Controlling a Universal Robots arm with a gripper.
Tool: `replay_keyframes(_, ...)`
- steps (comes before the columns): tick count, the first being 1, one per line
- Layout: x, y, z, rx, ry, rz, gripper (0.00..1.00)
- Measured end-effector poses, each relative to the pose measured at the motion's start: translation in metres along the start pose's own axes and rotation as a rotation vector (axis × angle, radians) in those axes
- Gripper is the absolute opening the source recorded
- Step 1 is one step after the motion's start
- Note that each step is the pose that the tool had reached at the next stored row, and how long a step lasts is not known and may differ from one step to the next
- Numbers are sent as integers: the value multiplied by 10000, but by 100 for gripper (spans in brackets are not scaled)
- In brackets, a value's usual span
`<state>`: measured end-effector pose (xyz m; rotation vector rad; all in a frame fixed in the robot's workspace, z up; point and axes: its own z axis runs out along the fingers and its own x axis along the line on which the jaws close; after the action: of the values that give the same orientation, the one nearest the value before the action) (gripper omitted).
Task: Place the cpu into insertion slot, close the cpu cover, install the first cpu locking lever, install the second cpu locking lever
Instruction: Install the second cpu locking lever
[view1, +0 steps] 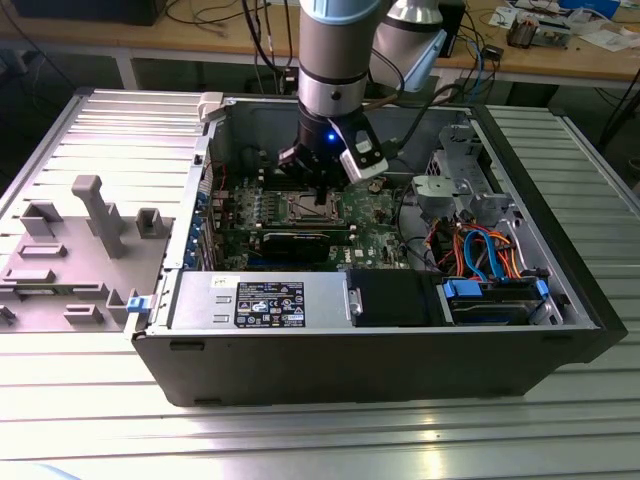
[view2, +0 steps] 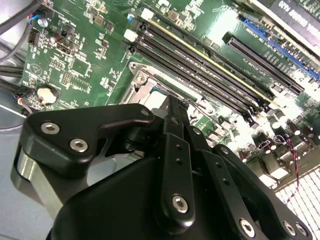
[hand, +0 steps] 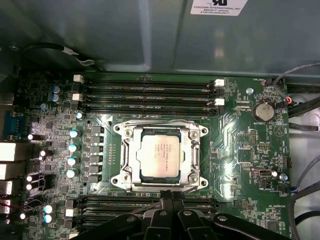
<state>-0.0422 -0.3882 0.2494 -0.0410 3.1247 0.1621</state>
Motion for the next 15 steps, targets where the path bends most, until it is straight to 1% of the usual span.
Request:
replay_keyframes(3,0,-1,-2,-13,19,3,11)
replay_keyframes(4,0,-3,-1,-63,32,3,11)
replay_keyframes(6,0,-16,-2,-271,78,11,11)
replay_keyframes(7,1,-39,-4,-376,104,16,11)
replay_keyframes(8,2,-59,-6,-435,115,18,11)
replay_keyframes(10,3,-106,-10,-561,113,18,11)
replay_keyframes(12,5,-178,-15,-736,110,20,11)
replay_keyframes(13,5,-196,-15,-765,110,20,11)
replay_keyframes(15,10,-207,-5,-794,117,21,11)
